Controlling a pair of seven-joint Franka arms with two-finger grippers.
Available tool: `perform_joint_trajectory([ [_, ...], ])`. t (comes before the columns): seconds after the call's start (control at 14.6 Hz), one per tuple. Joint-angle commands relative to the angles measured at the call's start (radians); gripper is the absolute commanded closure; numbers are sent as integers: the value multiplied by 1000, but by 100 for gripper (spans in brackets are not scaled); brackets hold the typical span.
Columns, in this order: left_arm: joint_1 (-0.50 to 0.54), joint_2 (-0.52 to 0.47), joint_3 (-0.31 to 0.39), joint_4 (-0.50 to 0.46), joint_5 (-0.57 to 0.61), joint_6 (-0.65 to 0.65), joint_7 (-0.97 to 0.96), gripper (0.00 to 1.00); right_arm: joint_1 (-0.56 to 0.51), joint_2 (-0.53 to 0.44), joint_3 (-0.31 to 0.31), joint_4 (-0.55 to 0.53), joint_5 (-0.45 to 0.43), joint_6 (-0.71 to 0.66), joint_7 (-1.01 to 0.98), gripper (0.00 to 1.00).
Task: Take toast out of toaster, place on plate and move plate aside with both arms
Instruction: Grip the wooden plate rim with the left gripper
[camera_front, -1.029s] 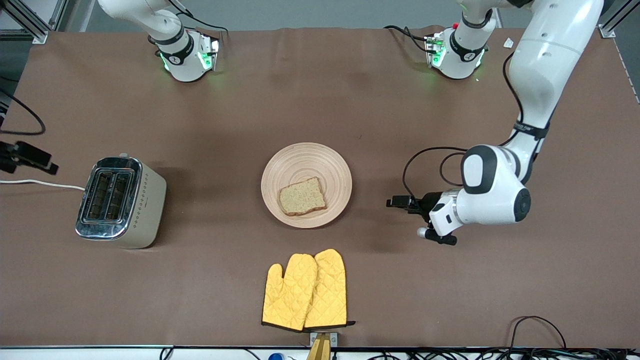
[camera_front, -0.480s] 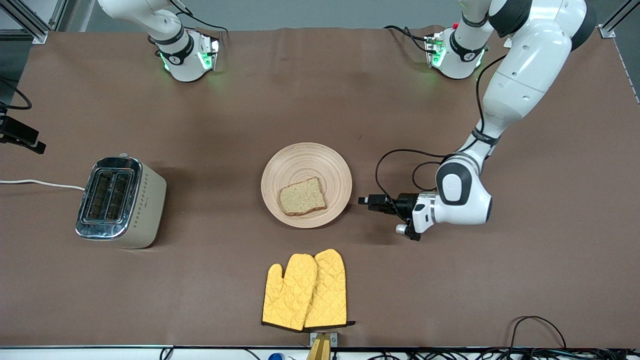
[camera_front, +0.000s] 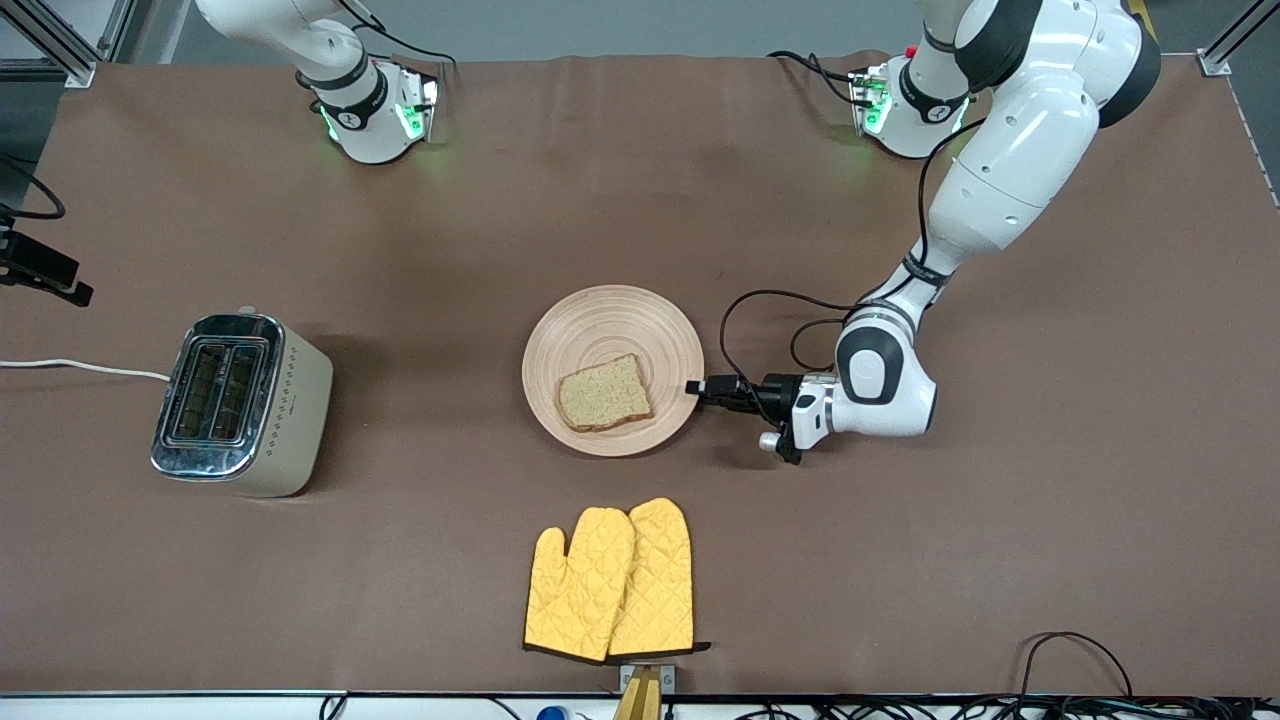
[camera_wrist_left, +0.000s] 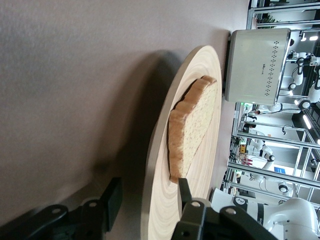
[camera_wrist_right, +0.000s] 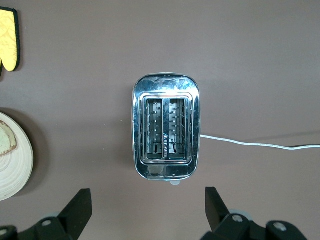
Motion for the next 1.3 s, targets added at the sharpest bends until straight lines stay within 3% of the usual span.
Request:
perform_joint_trajectory([
  [0.0, 6, -22, -3, -48, -23, 5, 25, 57, -22, -6, 49, 5, -20, -12, 9, 0],
  [0.27, 11, -30, -8, -70, -21, -1, 26, 70, -195, -9, 228, 7, -34, -12, 8, 0],
  [0.55, 23, -39, -25, -73, -17, -18, 26, 86, -414, -27, 473, 4, -64, -12, 12, 0],
  [0.82, 26, -65, -25, -62, -11, -18, 26, 98, -434, -75, 501, -42, -77, 1, 21, 0],
  [1.03, 39, -101, -16, -47, -6, -19, 17, 99, -434, -124, 503, -109, -78, 27, 23, 0],
  [1.23, 107, -134, -19, -32, 95, -41, -24, 100, -434, -208, 505, -235, -78, 99, 23, 0],
])
